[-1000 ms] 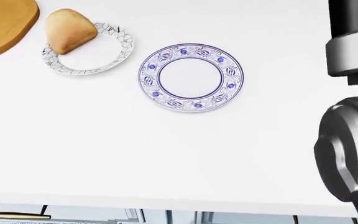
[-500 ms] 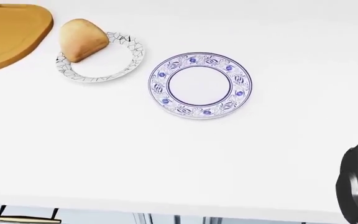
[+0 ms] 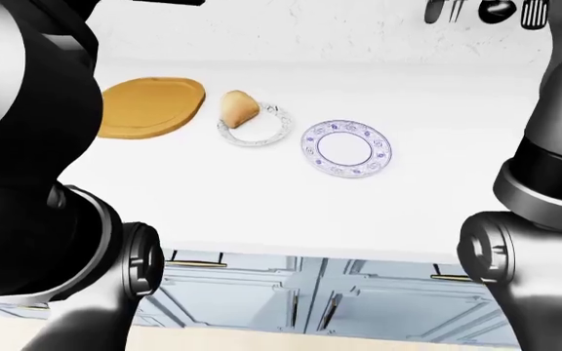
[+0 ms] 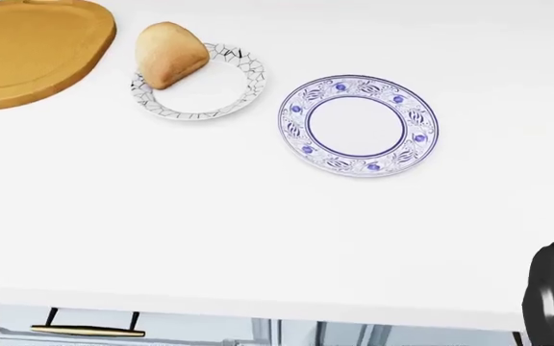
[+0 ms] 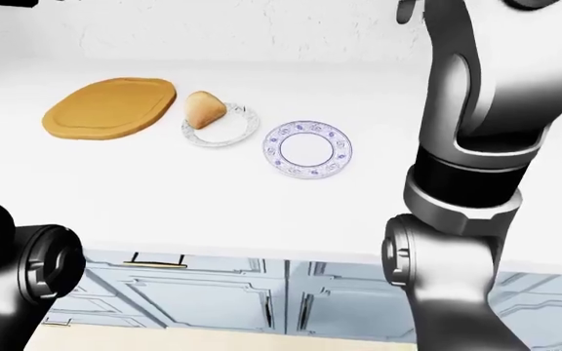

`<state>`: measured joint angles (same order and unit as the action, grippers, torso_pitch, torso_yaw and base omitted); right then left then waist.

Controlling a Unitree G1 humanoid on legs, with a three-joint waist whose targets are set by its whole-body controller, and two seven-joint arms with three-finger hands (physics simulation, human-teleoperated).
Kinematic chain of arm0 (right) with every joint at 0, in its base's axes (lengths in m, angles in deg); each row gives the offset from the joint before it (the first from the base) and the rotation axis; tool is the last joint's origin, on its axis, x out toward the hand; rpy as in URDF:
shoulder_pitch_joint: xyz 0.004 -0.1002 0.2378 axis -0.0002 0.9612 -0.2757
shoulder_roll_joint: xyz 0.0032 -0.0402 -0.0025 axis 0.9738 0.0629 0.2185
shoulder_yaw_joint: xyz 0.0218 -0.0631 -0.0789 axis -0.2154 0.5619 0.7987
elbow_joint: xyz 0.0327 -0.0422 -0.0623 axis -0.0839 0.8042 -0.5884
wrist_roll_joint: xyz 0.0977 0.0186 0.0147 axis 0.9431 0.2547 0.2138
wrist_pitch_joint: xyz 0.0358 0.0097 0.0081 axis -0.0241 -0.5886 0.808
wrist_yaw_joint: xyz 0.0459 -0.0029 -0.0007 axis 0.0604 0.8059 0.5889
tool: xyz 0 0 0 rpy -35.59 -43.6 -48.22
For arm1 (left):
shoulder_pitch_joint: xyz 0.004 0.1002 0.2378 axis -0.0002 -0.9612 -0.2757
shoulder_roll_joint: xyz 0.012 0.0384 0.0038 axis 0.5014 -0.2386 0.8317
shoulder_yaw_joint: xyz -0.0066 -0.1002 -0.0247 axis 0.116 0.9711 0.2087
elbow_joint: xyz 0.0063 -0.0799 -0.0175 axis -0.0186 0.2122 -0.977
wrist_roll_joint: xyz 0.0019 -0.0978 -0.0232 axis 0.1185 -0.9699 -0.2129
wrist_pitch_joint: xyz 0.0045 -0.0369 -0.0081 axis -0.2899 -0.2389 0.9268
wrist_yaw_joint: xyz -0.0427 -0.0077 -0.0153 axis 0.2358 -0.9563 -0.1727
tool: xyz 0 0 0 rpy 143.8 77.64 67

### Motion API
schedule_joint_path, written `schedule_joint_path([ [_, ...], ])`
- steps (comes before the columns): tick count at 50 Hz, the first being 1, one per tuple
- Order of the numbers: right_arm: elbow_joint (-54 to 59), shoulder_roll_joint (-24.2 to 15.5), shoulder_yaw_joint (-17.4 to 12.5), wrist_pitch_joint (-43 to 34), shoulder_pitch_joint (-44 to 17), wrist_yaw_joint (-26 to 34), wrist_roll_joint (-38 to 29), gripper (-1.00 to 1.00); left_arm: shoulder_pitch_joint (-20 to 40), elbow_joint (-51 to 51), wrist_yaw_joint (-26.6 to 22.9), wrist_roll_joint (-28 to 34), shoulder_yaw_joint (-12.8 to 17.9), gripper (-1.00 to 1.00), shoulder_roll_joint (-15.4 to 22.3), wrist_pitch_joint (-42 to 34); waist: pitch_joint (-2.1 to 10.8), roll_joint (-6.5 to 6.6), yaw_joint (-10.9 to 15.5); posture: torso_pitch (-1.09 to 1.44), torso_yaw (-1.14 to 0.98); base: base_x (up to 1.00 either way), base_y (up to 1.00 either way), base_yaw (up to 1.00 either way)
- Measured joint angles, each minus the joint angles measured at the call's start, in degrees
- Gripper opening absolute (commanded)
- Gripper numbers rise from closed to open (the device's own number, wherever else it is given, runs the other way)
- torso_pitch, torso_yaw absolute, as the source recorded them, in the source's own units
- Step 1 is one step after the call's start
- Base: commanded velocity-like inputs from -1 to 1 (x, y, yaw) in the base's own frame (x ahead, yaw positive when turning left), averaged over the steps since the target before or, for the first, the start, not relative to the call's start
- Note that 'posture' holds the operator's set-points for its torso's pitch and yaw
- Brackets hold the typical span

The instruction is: Place all breads on the cutting board.

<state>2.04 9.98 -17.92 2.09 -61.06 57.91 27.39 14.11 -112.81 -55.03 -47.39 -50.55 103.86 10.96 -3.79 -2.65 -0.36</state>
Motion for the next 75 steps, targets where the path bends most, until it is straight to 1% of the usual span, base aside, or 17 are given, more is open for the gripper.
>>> schedule_joint_path([
  [2, -0.6, -0.1, -0.6, -0.1, 0.8, -0.2, 0.0, -1.00, -0.4, -0.5, -0.2, -0.2, -0.5, 1.00, -0.5, -0.1, -0.35, 1.21, -0.4, 0.00, 0.00, 0.00, 0.22, 0.00],
  [5, -0.9, -0.1, -1.3, -1.0, 1.1, -0.9, 0.1, -1.00, -0.4, -0.1, -0.7, -0.7, -1.1, 1.00, -0.6, -0.6, 0.58, 0.27, 0.1, 0.00, 0.00, 0.00, 0.29, 0.00],
  [8, -2.7, -0.3, -0.9, -1.8, 0.6, -1.1, 0.5, -1.00, 0.1, -0.2, -0.6, -0.4, -0.3, 1.00, -0.4, -0.3, 0.62, 0.71, 0.7, 0.00, 0.00, 0.00, 0.39, 0.00],
  [13, -4.6, -0.2, -1.3, -1.6, 1.3, -1.5, 0.9, -1.00, 0.2, -0.8, -0.6, -0.2, -0.4, 1.00, -0.5, 0.0, 0.06, 3.79, 0.3, 0.00, 0.00, 0.00, 0.44, 0.00],
  [16, -3.9, -0.1, -1.2, -1.9, 1.4, -1.7, 0.8, -1.00, 0.2, -0.3, -0.8, -0.3, -0.6, 1.00, -0.5, -0.1, 0.27, 6.76, -0.1, 0.00, 0.00, 0.00, 0.46, 0.00],
  [19, -4.2, 0.7, 0.0, -2.2, 2.2, -1.5, 1.1, -1.00, -0.8, -0.3, -0.6, 0.1, 0.3, 1.00, -0.1, -0.3, -0.65, 5.95, 0.7, 0.00, 0.00, 0.00, 0.47, 0.00],
  [32, -6.4, 0.5, -0.5, -2.0, 2.4, -2.0, 1.5, -1.00, 0.0, -0.2, -0.6, 0.7, 0.0, 1.00, -0.2, 0.1, -0.08, 0.61, 0.0, 0.00, 0.00, 0.00, 0.47, 0.00],
  [34, -6.5, 0.4, -0.8, -2.1, 3.2, -2.1, 1.5, -1.00, -0.3, -0.5, -0.7, 0.7, -0.5, 1.00, -0.7, 0.0, -0.36, 1.40, -0.6, 0.00, 0.00, 0.00, 0.47, 0.00],
  [37, -5.7, 0.6, -1.3, -2.6, 4.2, -2.6, 1.4, -1.00, -0.6, -0.1, -1.2, 0.1, -1.5, 1.00, -1.0, -0.6, 0.60, 0.18, -0.1, 0.00, 0.00, 0.00, 0.48, 0.00],
  [40, -5.9, 0.6, -0.9, -2.7, 3.5, -2.7, 1.3, -1.00, 0.3, -0.2, -1.3, 0.3, -0.8, 1.00, -0.8, -0.5, 0.59, 1.59, 0.4, 0.00, 0.00, 0.00, 0.48, 0.00],
  [45, -6.8, 0.9, -0.8, -2.1, 3.5, -2.6, 1.4, -1.00, 0.2, -0.7, -1.2, 0.8, -0.4, 1.00, -0.5, 0.2, 0.28, 6.19, 0.5, 0.00, 0.00, 0.00, 0.48, 0.00],
  [47, -6.9, 1.5, 0.3, -2.2, 4.3, -2.4, 1.5, -1.00, -0.8, -0.5, -1.0, 1.1, 0.2, 1.00, -0.4, -0.3, -0.58, 5.66, 1.1, 0.00, 0.00, 0.00, 0.47, 0.00],
  [59, -7.4, 0.8, -0.6, -1.9, 3.9, -2.4, 1.4, -1.00, 0.4, -0.6, -1.2, 1.5, 0.0, 1.00, -0.7, -0.1, -0.09, -0.03, -0.2, 0.00, 0.00, 0.00, 0.47, 0.00],
  [65, -6.2, 1.0, -0.9, -2.6, 5.1, -2.6, 1.1, -1.00, 0.1, -0.4, -1.8, 0.7, -1.0, 1.00, -1.0, -1.0, 0.89, 0.36, 0.2, 0.00, 0.00, 0.00, 0.48, 0.00],
  [69, -7.4, 0.7, -1.3, -2.0, 4.9, -2.6, 1.4, -1.00, 0.5, -1.1, -1.6, 1.2, -0.6, 1.00, -0.9, -0.1, 0.06, 3.59, 0.2, 0.00, 0.00, 0.00, 0.47, 0.00],
  [71, -7.3, 0.8, -1.4, -1.8, 5.1, -2.7, 1.4, -1.00, 0.5, -0.8, -1.7, 1.3, -0.6, 1.00, -0.9, 0.0, 0.26, 6.23, 0.0, 0.00, 0.00, 0.00, 0.47, 0.00],
  [75, -7.1, 1.8, 0.7, -2.1, 6.1, -2.3, 1.6, -1.00, -0.7, -0.5, -1.4, 1.8, 0.3, 1.00, -0.6, -0.9, -0.58, 5.63, 0.9, 0.00, 0.00, 0.00, 0.38, 0.00],
])
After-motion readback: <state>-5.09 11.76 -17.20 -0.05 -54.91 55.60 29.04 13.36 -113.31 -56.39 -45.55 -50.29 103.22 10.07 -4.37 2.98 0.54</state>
